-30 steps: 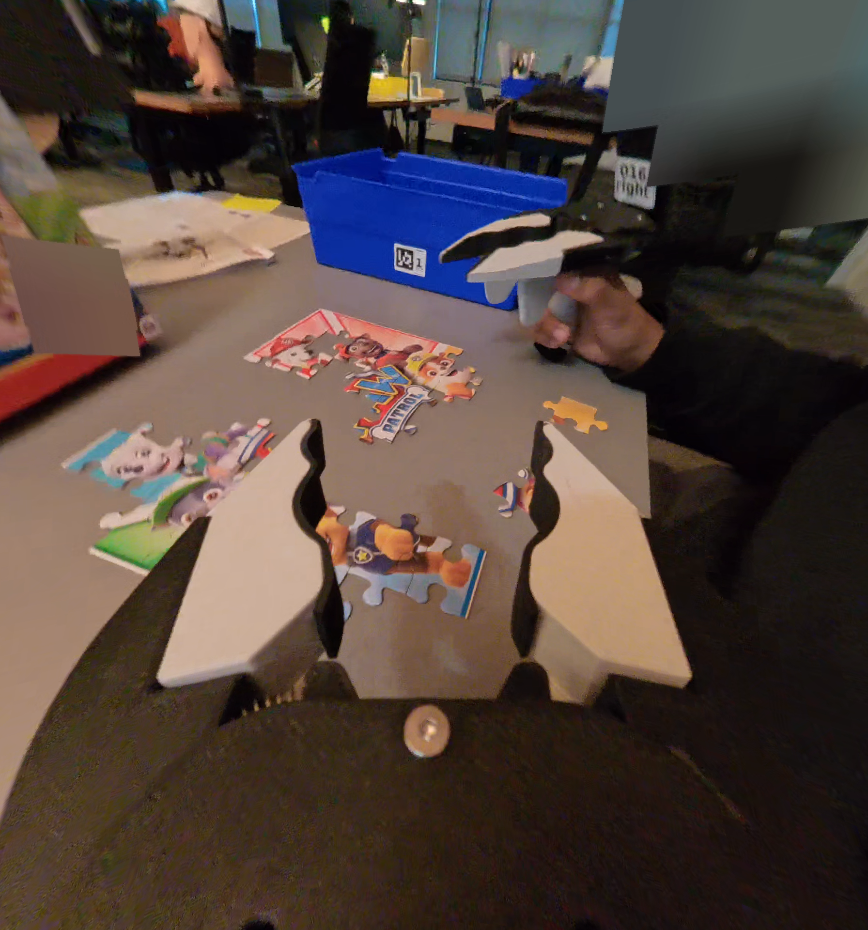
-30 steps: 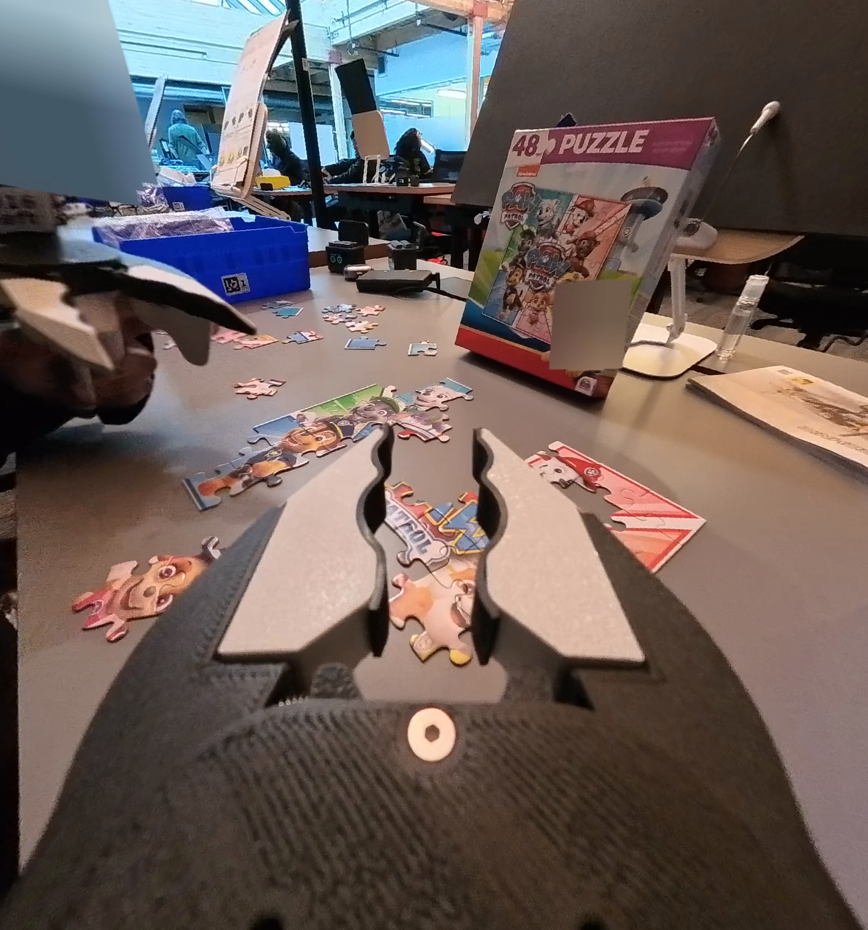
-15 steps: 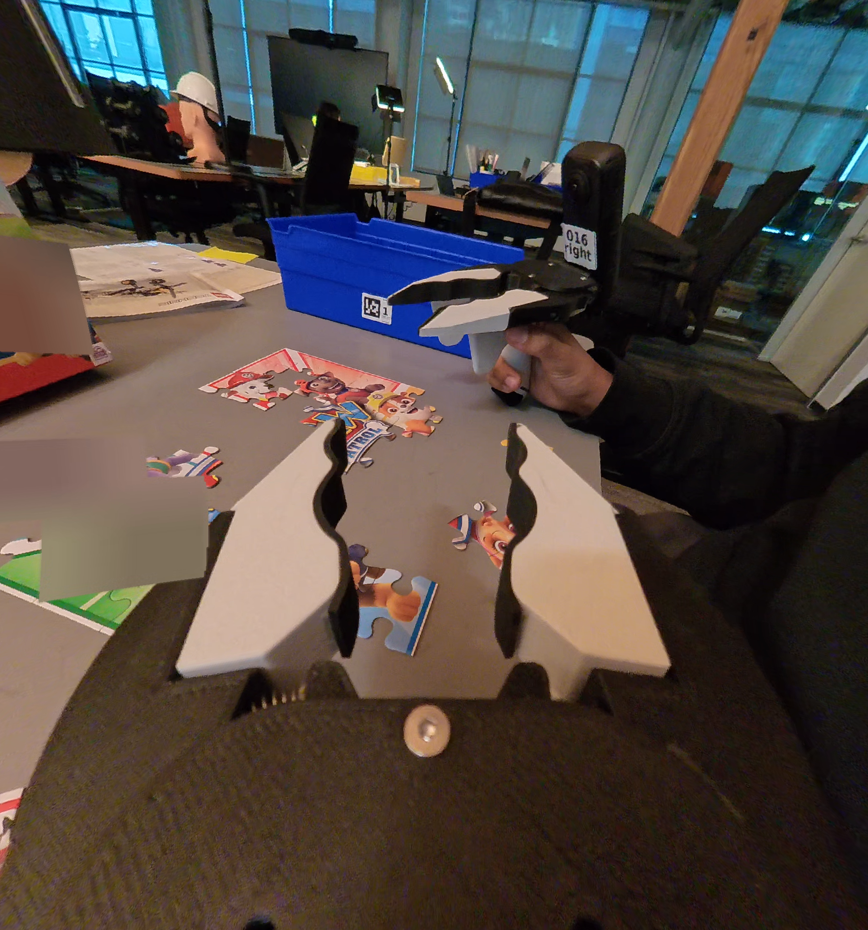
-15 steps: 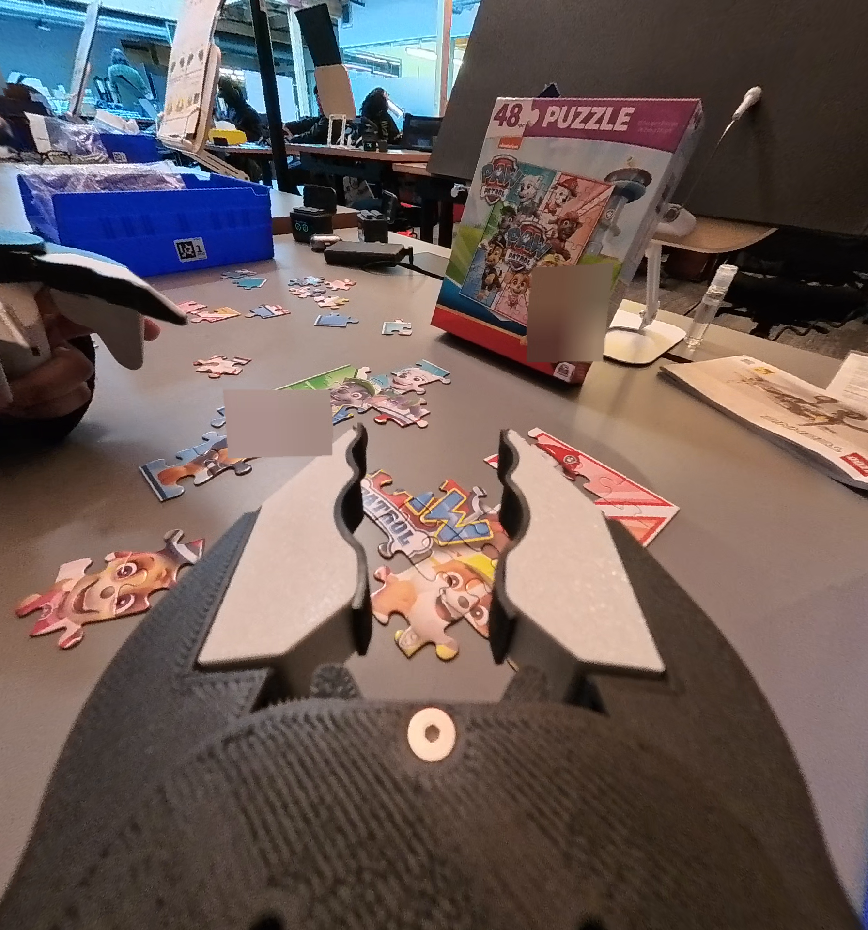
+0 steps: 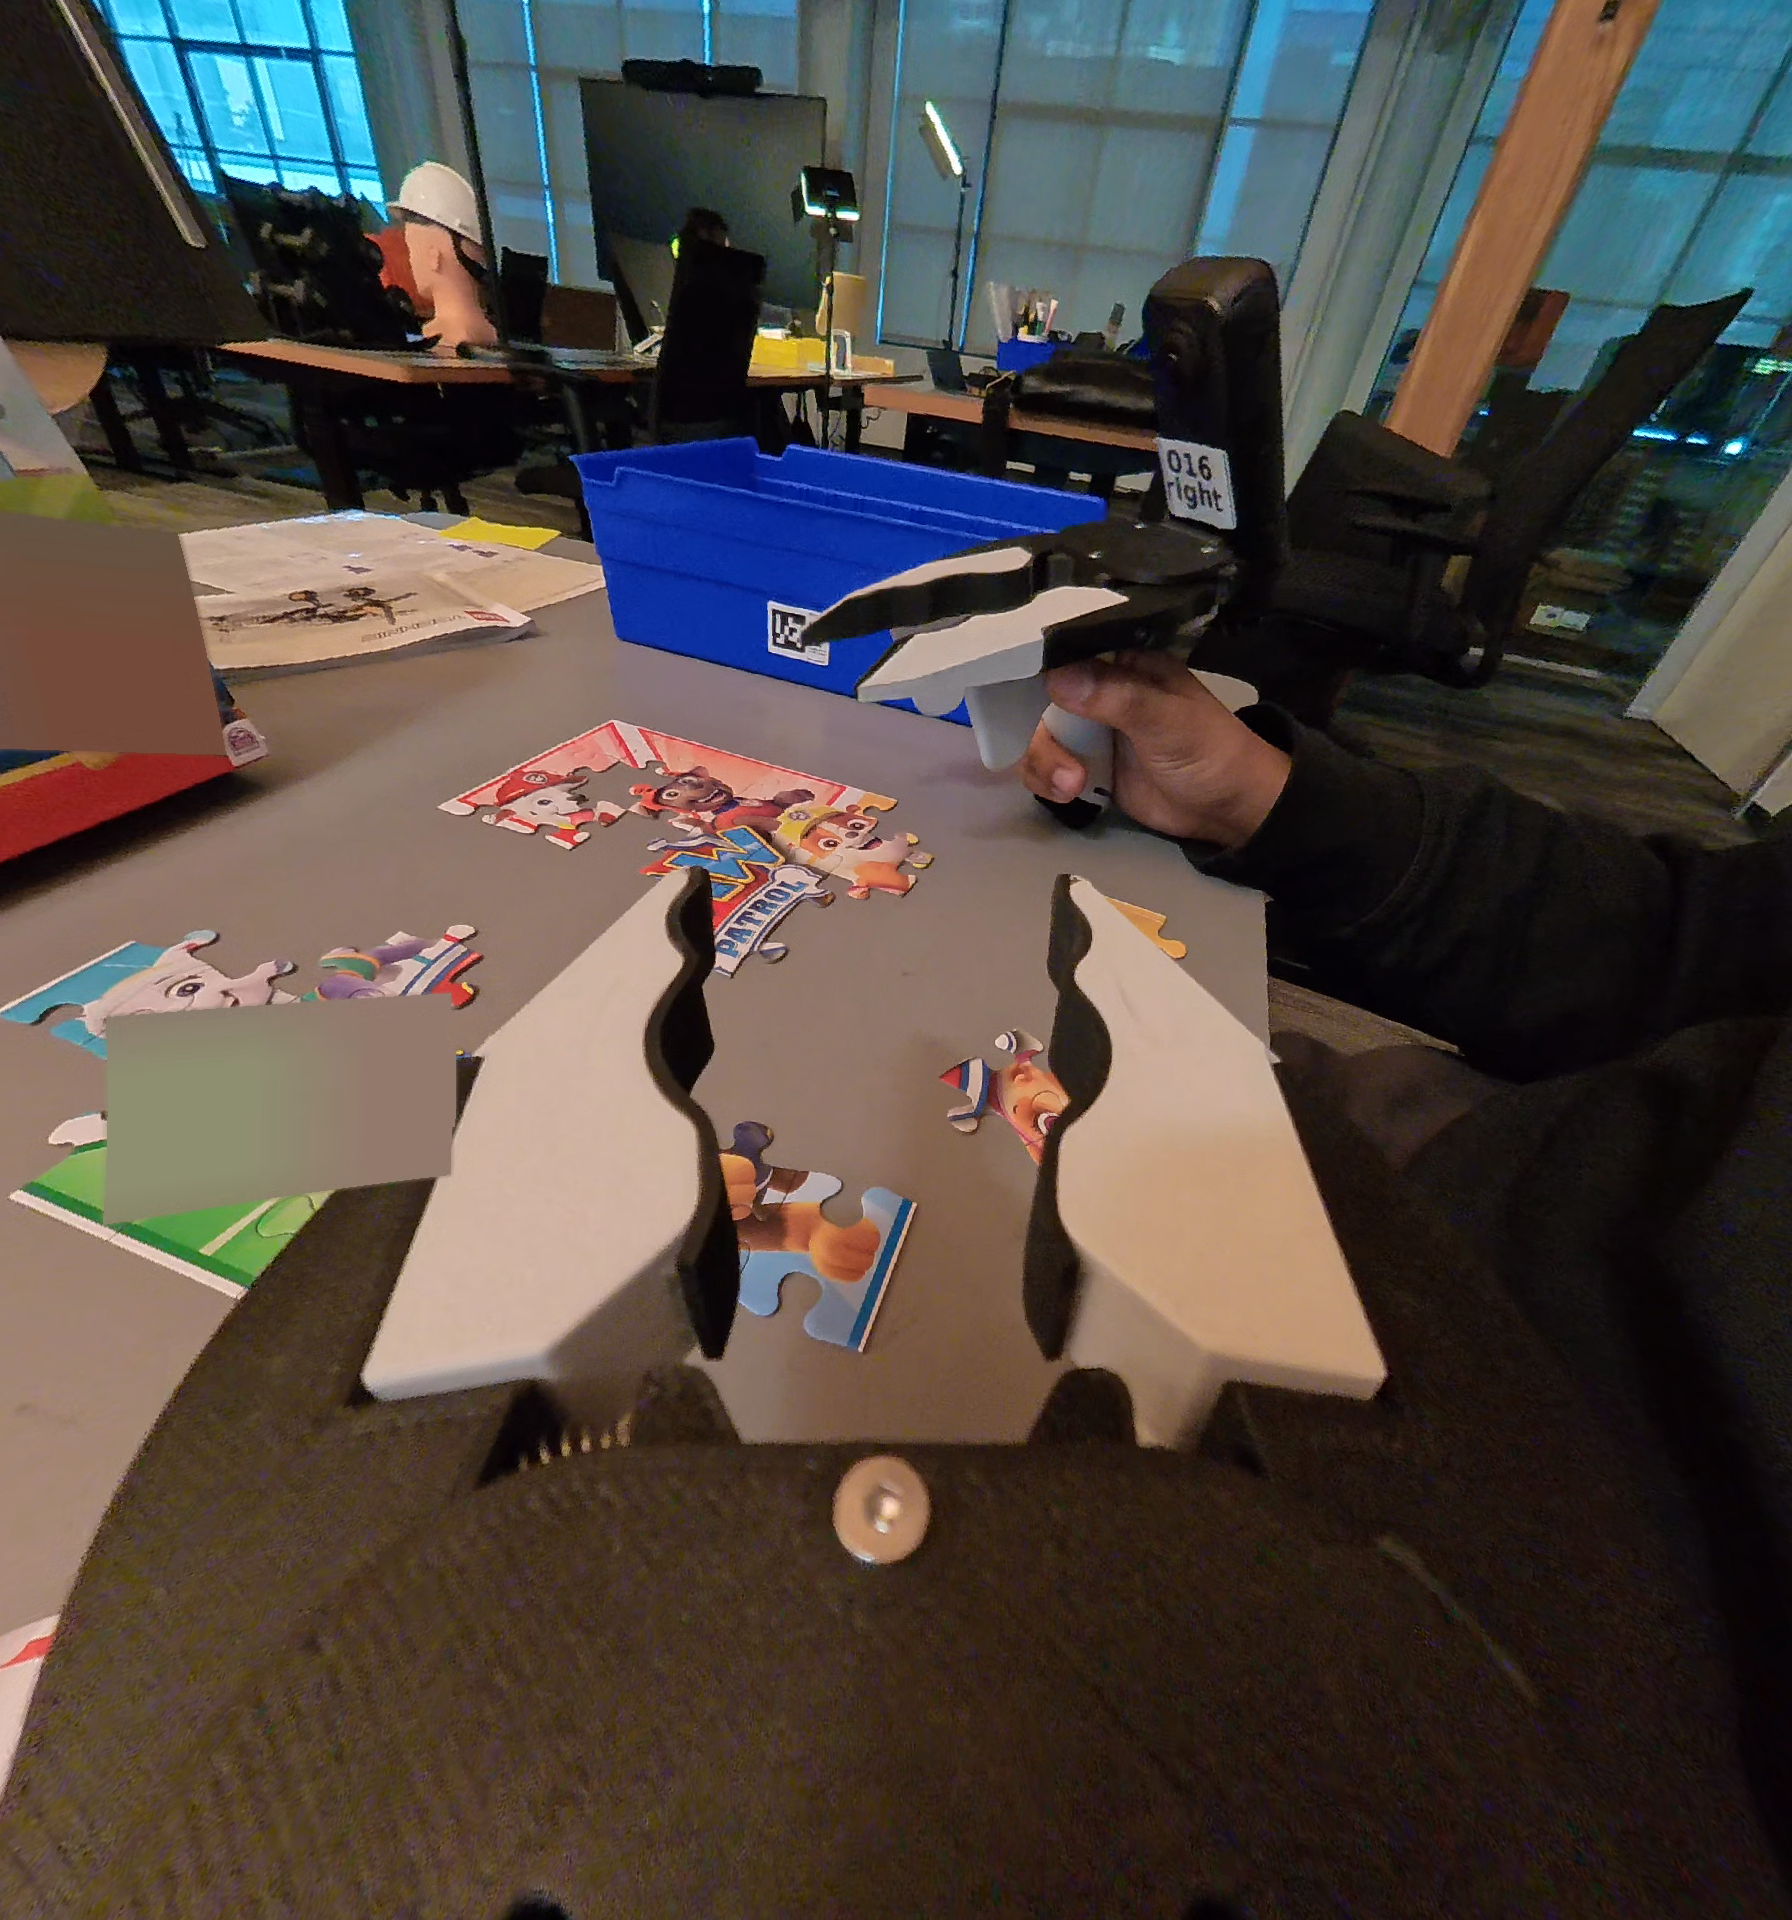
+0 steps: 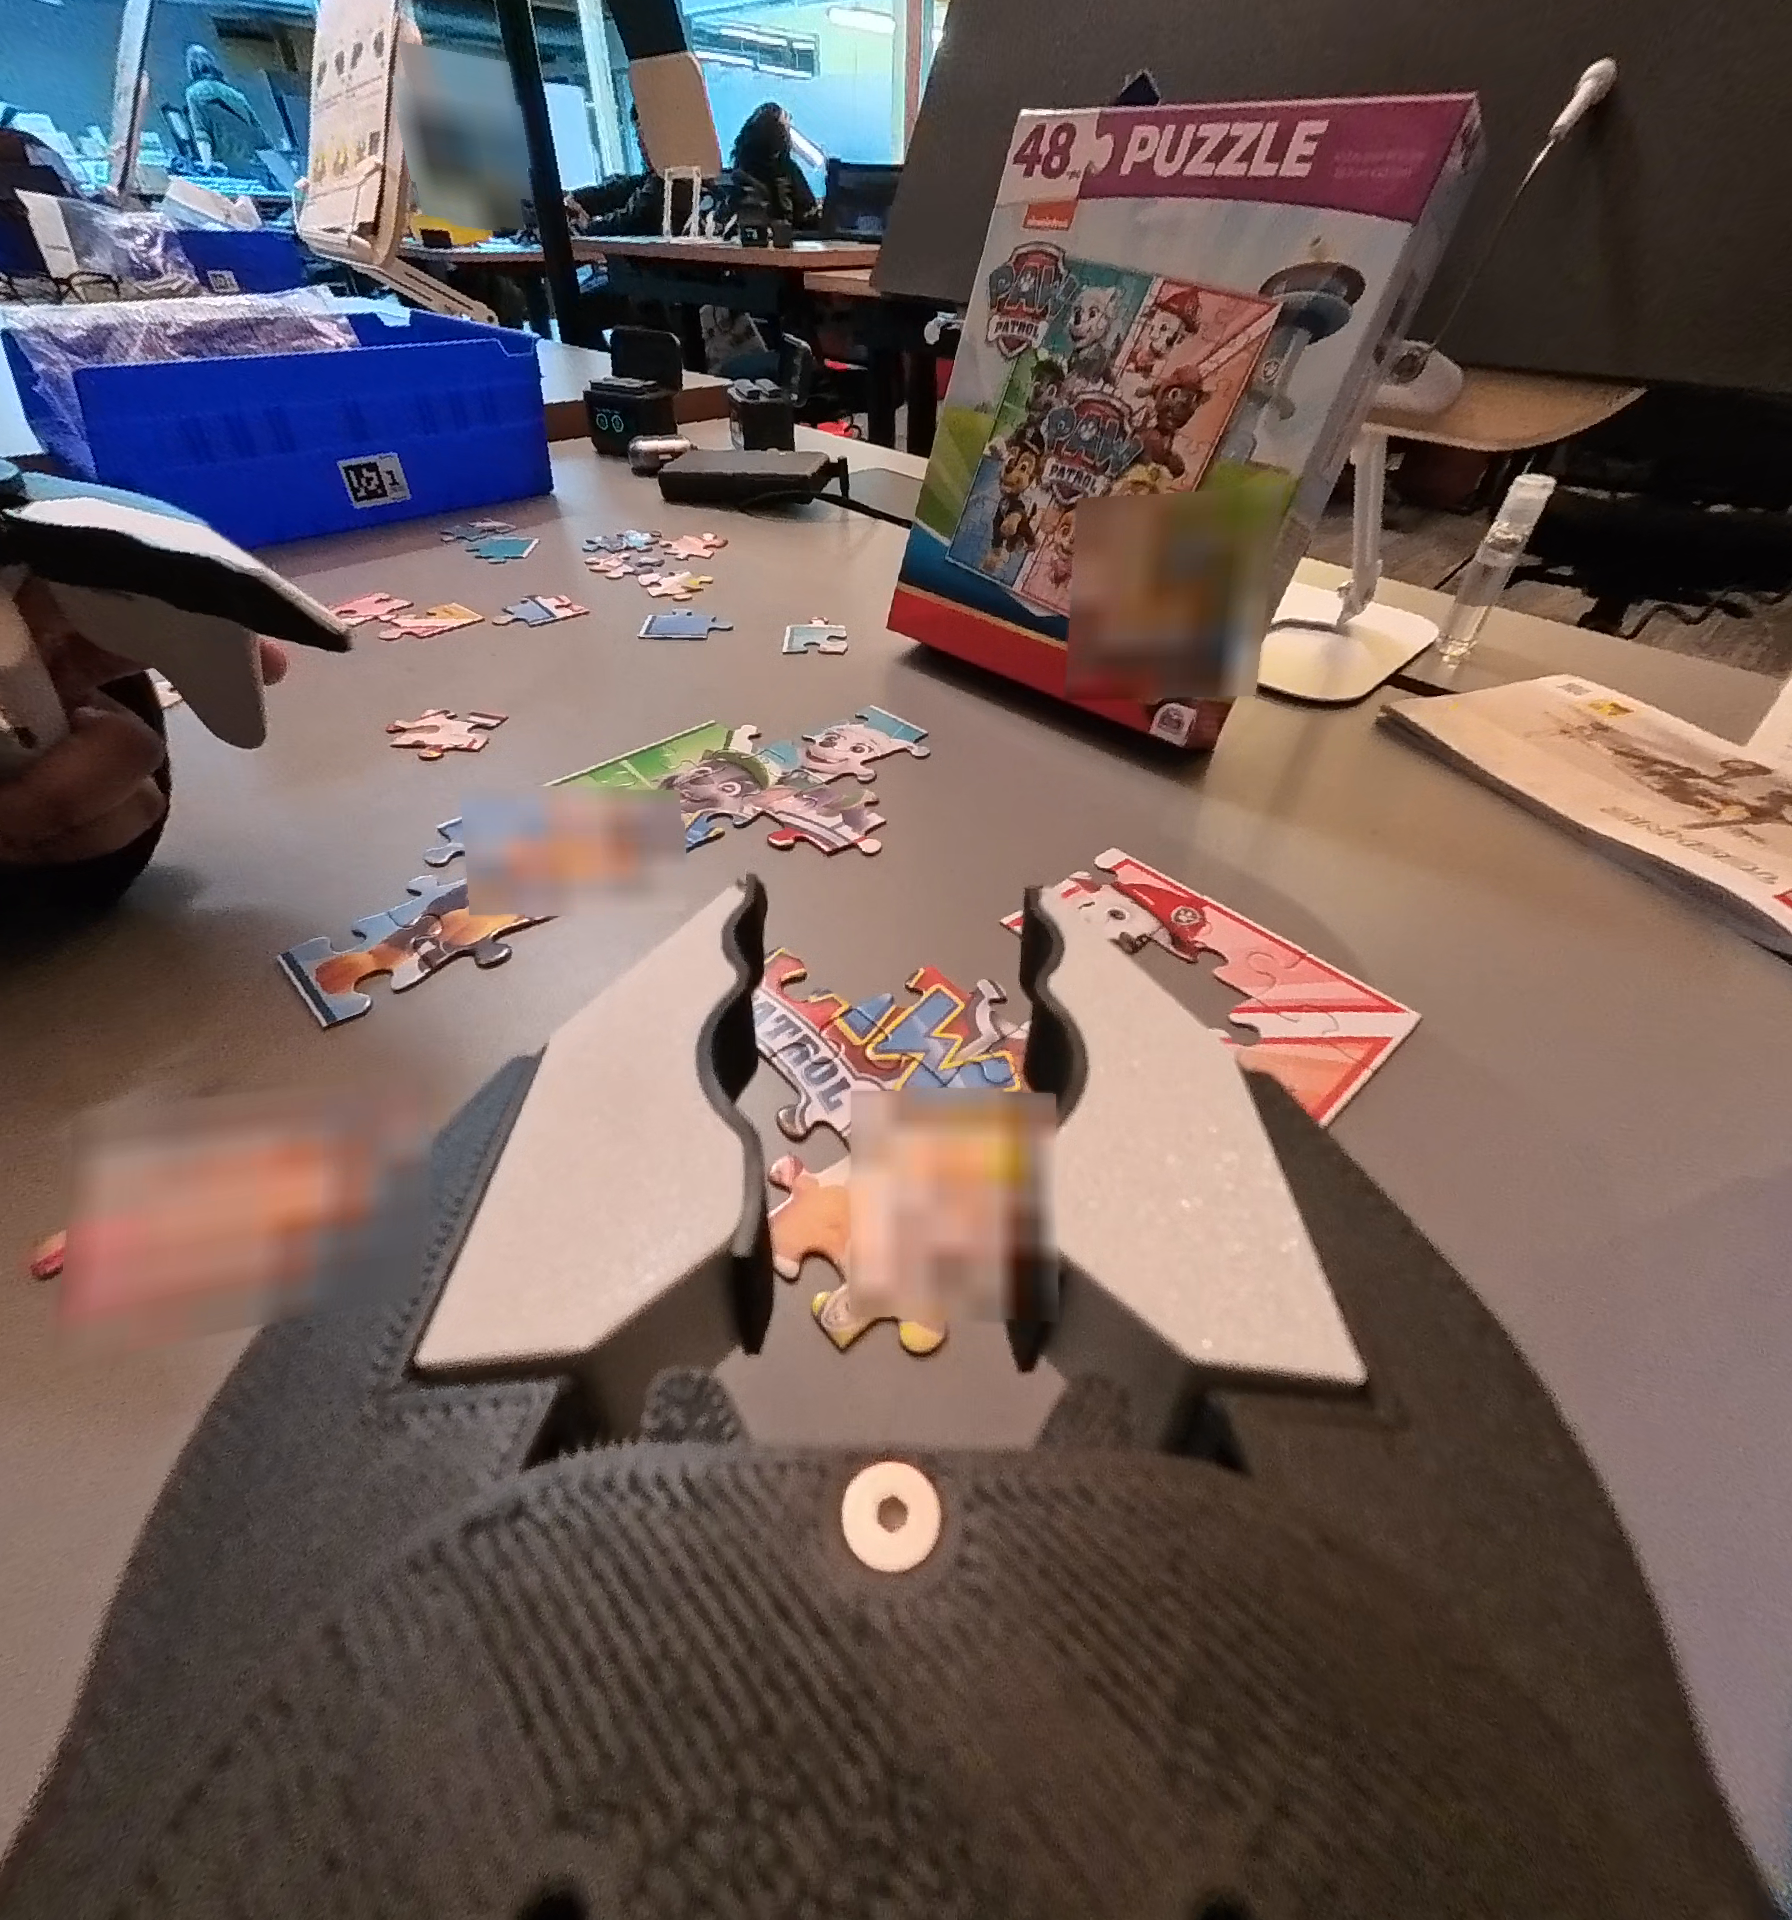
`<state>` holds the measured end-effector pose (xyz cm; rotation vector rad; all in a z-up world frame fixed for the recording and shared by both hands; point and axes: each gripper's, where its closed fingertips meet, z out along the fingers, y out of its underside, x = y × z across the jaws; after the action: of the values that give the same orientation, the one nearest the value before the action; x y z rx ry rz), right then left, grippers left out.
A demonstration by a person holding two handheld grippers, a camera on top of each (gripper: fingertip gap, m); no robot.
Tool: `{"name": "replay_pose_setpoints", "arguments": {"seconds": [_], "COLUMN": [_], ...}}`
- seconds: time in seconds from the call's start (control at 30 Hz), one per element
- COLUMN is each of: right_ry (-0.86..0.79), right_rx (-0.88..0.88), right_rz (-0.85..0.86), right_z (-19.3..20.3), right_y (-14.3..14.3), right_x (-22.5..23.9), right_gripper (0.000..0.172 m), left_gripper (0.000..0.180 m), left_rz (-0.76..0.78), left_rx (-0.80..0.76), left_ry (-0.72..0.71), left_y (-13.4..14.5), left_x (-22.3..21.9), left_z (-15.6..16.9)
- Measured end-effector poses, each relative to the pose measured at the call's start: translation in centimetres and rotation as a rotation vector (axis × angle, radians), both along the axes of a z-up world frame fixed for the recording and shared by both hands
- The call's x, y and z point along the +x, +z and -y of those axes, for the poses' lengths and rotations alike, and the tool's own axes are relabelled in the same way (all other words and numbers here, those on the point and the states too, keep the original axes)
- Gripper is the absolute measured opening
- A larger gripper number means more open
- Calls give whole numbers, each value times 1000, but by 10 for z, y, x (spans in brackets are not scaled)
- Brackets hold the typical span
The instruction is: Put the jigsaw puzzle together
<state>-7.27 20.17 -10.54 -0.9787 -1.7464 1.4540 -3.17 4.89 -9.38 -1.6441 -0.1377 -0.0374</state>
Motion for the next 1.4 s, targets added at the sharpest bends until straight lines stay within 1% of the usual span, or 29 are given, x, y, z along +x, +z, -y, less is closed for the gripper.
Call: {"name": "replay_pose_setpoints", "arguments": {"seconds": [0.13, 0.2, 0.27, 0.33, 0.43, 0.53, 0.63, 0.9, 1.4], "right_ry": [-3, -9, -28, -64, -147, -159, -161, -157, -149], "right_rx": [7, 5, -8, -30, -46, -85, -97, -61, -46], "right_rz": [-1, -9, -31, -70, -106, -102, -104, -102, -99], "right_z": [0, -1, -4, -11, -30, -37, -38, -34, -31], "right_y": [0, 1, 4, 11, 16, 18, 19, 16, 15], "right_x": [0, 0, 1, 1, 0, 0, 1, 0, 0], "right_gripper": [48, 46, 43, 38, 28, 28, 28, 28, 27], "left_gripper": [62, 62, 62, 61, 61, 61, 61, 60, 60], "left_rz": [-18, -112, -196, -202, -89, -34, -20, -18, 0], "left_rx": [-1, -2, 41, 81, 88, 112, 124, 97, 81], "left_ry": [24, 153, 302, 357, 332, 326, 328, 323, 311], "left_y": [1, 5, 17, 23, 18, 18, 19, 15, 11], "left_x": [-3, -16, -31, -38, -44, -48, -50, -49, -50], "left_z": [1, 7, 20, 28, 28, 31, 33, 30, 27]}}
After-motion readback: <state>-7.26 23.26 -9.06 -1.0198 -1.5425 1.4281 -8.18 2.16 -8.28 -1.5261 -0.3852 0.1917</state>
